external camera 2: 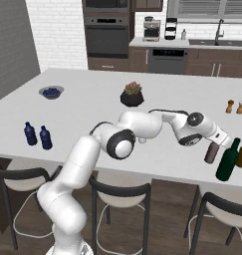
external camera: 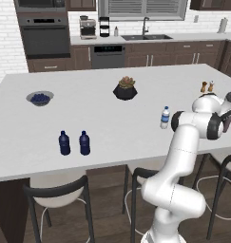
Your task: Move the plastic bottles in the middle to the plastics group, and the glass bottles in the middle to the glass group.
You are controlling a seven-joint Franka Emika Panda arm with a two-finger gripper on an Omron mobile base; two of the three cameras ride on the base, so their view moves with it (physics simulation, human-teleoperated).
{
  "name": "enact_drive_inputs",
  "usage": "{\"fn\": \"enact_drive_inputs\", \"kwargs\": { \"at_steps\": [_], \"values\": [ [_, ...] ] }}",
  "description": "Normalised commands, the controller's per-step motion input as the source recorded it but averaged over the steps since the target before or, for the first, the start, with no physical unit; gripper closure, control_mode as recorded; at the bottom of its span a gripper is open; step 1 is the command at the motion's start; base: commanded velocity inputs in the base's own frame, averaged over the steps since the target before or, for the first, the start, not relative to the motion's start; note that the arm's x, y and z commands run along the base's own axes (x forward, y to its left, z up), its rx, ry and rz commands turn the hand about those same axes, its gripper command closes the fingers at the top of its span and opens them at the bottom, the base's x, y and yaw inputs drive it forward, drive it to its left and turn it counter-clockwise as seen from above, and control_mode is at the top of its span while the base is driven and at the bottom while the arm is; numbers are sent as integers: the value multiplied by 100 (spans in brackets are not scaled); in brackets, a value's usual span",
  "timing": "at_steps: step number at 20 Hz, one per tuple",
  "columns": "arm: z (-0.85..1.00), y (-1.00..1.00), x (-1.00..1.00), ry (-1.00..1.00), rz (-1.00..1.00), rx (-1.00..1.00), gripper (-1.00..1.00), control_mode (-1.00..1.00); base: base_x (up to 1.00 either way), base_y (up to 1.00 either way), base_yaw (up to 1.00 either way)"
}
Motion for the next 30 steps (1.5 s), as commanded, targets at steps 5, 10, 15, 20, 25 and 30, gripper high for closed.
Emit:
{"fn": "enact_drive_inputs", "kwargs": {
  "at_steps": [5,10,15,20,25,30],
  "values": [
    [0,11,0,0,0,0,100,-100,0,0,0],
    [0,21,0,0,0,0,100,-100,0,0,0],
    [0,17,0,0,0,0,100,-100,0,0,0],
    [0,2,0,0,0,0,100,-100,0,0,0],
    [0,0,0,0,0,0,100,-100,0,0,0],
    [0,0,0,0,0,0,-100,-100,0,0,0]
  ]
}}
